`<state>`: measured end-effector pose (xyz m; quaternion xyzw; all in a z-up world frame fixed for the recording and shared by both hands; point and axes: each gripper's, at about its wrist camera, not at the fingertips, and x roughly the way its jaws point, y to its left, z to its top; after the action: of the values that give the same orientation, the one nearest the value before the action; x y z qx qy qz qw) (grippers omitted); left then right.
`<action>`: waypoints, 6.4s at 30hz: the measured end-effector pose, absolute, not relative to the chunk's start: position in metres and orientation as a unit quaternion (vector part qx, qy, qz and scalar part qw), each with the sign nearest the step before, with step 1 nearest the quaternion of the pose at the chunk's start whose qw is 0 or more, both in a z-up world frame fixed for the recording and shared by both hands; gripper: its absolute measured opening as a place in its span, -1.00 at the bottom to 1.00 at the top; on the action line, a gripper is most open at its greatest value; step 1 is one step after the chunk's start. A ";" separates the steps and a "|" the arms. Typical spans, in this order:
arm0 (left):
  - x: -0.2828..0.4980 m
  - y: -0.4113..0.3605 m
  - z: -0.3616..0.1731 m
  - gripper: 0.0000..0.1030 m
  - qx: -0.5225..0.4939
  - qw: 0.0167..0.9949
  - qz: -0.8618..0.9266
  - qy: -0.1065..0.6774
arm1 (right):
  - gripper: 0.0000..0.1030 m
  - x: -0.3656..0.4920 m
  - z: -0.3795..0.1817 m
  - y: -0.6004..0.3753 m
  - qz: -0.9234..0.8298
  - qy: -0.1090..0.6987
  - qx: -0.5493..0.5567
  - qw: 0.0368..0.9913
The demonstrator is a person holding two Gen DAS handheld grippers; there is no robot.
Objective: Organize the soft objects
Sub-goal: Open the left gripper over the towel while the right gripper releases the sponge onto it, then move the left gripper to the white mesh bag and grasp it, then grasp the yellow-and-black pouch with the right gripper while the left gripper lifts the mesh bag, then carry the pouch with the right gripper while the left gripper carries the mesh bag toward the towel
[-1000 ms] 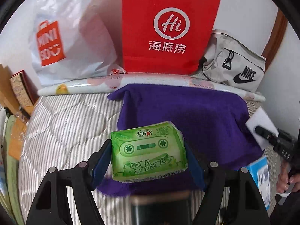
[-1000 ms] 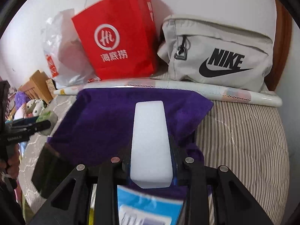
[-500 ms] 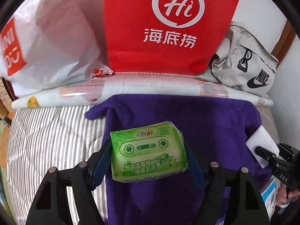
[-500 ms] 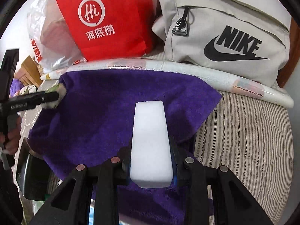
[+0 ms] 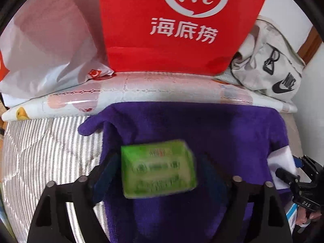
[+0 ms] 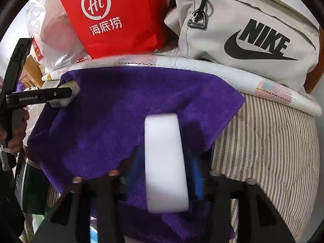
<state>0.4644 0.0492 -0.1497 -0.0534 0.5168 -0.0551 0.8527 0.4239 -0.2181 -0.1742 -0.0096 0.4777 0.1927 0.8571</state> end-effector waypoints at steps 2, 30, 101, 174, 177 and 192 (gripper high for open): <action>0.462 0.049 -0.147 0.71 -0.057 0.855 -0.052 0.512 | 0.42 0.422 -0.171 -0.220 0.199 0.470 0.000 0.860; 0.247 0.036 -0.067 0.71 -0.041 0.902 -0.061 0.425 | 0.80 0.251 -0.089 -0.253 0.154 0.388 0.022 0.908; 0.123 0.124 -0.179 -0.80 -0.069 0.879 -0.001 0.472 | 0.80 0.105 -0.165 -0.217 0.178 0.426 0.040 0.886; 0.127 0.097 -0.190 -0.58 -0.022 0.913 0.050 0.404 | -0.89 0.075 -0.120 -0.226 0.143 0.358 -0.012 0.923; 0.127 0.097 -0.190 -0.58 -0.022 0.913 0.052 0.403 | -0.89 0.066 -0.131 -0.234 0.140 0.375 -0.024 0.916; 0.125 0.096 -0.190 -0.57 -0.016 0.915 0.053 0.400 | -0.30 0.084 -0.183 -0.238 0.131 0.421 -0.005 0.898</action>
<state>0.1254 0.0962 -0.1895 -0.0158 0.4004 0.0534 0.9146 0.0836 -0.2381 -0.1827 -0.0048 0.4210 0.1311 0.8975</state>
